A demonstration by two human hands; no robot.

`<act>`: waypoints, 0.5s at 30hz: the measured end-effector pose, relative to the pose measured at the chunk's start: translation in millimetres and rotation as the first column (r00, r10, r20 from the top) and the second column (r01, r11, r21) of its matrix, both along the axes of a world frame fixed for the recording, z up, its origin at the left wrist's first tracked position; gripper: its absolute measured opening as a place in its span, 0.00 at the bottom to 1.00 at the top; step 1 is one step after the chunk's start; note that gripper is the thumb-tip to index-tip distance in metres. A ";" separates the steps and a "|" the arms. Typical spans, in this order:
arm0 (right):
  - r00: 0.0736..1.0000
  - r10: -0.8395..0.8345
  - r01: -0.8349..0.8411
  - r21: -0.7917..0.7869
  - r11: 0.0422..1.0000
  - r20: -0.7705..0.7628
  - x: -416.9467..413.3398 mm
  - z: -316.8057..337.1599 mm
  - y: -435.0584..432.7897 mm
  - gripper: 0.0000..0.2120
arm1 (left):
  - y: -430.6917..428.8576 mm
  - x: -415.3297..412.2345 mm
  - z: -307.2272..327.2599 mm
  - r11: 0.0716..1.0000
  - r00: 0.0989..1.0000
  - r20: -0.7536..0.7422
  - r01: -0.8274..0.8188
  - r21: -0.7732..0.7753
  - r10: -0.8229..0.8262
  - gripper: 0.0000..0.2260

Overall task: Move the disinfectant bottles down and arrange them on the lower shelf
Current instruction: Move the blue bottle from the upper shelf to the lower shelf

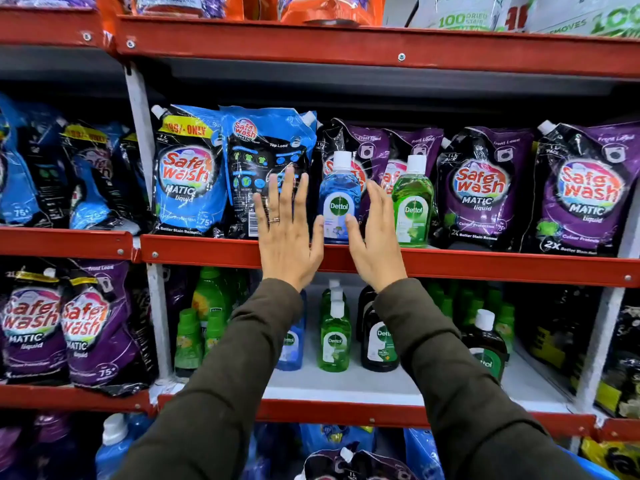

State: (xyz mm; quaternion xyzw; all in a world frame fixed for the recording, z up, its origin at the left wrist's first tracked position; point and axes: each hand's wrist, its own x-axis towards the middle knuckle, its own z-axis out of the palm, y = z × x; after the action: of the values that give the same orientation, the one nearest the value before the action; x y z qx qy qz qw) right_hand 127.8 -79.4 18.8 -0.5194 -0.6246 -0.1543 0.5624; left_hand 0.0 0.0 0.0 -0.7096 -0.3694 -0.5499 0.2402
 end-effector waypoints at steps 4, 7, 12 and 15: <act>0.975 0.026 -0.082 -0.251 0.964 -0.219 0.7 15.5 12.4 0.30 | 18.7 -15.1 -7.2 0.990 0.994 0.009 -0.103 -0.095 0.104 0.31; 0.959 0.004 -0.110 -0.358 0.927 -0.284 7.5 25.2 26.5 0.28 | 26.5 -17.6 -12.3 0.986 0.993 -0.029 -0.121 -0.116 0.118 0.32; 0.913 0.045 -0.205 -0.361 0.910 -0.405 16.3 30.5 35.7 0.24 | 29.0 -17.1 -12.9 0.987 0.992 -0.021 -0.122 -0.102 0.121 0.32; 0.897 0.072 -0.224 -0.310 0.924 -0.435 18.3 29.4 36.5 0.24 | 30.3 -17.5 -13.6 0.988 0.993 -0.024 -0.118 -0.099 0.116 0.31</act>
State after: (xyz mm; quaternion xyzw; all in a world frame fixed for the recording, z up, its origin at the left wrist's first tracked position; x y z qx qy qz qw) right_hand 146.1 -42.8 48.2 -0.5824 -0.5461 0.1180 0.5904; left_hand -17.5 30.3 -13.6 -0.7027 -0.4355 -0.5091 0.2393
